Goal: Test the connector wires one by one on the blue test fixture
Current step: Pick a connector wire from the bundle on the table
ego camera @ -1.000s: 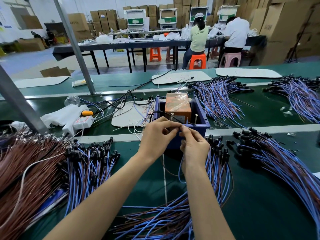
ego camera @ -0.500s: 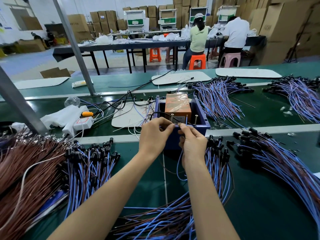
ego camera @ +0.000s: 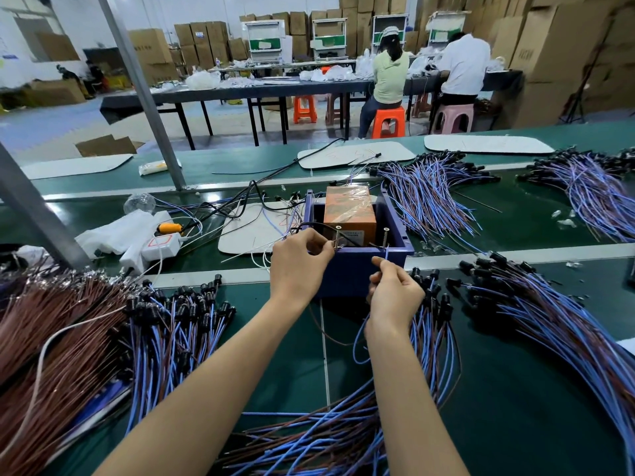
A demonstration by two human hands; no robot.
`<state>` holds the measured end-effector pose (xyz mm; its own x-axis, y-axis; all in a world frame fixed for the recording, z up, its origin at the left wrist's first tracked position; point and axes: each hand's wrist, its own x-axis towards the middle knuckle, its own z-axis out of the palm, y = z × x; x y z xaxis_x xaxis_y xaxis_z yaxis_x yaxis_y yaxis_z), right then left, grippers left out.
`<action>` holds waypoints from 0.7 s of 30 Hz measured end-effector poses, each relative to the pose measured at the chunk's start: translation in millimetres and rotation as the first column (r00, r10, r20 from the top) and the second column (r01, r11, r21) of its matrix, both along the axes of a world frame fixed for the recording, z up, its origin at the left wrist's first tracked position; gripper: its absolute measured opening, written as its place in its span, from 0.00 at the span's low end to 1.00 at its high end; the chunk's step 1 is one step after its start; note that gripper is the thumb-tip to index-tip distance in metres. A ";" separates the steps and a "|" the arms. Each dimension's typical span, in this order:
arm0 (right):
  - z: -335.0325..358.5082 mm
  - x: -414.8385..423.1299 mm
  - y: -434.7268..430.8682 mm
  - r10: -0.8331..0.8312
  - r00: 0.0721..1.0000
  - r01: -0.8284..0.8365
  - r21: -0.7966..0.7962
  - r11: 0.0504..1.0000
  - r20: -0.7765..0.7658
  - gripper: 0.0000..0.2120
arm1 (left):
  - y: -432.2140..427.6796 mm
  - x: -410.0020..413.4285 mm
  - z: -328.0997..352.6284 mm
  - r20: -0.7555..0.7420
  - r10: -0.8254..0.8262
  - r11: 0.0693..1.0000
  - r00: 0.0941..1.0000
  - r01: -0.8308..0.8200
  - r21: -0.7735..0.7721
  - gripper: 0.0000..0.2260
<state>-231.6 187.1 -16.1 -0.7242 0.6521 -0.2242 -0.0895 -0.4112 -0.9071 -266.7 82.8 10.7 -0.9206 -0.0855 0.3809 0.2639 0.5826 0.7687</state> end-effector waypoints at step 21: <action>6.3 12.0 0.5 0.089 0.995 -0.089 0.005 0.996 -0.042 0.05 | -2.4 10.7 7.9 0.027 -0.028 0.999 0.999 0.029 -0.017 0.06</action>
